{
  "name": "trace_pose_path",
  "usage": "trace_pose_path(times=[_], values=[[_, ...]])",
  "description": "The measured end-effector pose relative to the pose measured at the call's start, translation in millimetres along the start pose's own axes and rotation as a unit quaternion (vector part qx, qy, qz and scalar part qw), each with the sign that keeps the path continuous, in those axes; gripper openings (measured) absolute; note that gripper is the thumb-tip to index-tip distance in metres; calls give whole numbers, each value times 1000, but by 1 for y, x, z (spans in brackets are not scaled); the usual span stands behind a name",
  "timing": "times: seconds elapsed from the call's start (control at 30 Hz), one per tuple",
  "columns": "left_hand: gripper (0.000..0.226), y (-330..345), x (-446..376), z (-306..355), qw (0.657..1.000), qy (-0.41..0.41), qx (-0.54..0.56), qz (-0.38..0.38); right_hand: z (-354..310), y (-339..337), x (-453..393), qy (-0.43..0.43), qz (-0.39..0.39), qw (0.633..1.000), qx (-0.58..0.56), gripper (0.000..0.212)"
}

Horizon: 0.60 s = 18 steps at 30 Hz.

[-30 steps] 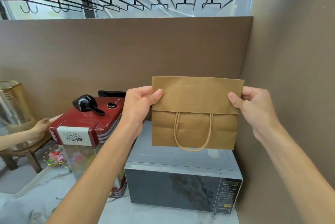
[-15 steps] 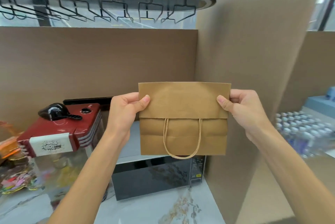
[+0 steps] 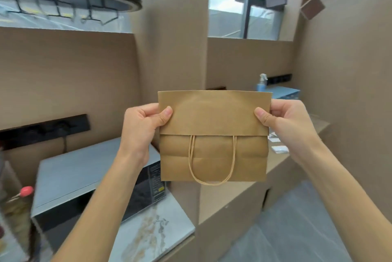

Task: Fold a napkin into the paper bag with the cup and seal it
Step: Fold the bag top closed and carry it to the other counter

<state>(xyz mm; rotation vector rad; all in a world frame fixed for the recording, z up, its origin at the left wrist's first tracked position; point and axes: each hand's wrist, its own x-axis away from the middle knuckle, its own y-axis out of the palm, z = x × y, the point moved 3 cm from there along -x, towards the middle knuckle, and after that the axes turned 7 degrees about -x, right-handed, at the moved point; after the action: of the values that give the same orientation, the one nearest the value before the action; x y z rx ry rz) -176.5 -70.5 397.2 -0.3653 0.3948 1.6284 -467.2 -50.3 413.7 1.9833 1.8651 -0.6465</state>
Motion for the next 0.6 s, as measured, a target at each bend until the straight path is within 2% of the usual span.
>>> trace_pose_path(times=[0.3, 0.6], values=[[13, 140, -6, -17, 996, -18, 37, -83, 4, -130, 24, 14, 84, 996, 36, 25], [16, 258, -16, -40, 997, -27, 29, -67, 32, -243, -2, 26, 77, 996, 39, 32]])
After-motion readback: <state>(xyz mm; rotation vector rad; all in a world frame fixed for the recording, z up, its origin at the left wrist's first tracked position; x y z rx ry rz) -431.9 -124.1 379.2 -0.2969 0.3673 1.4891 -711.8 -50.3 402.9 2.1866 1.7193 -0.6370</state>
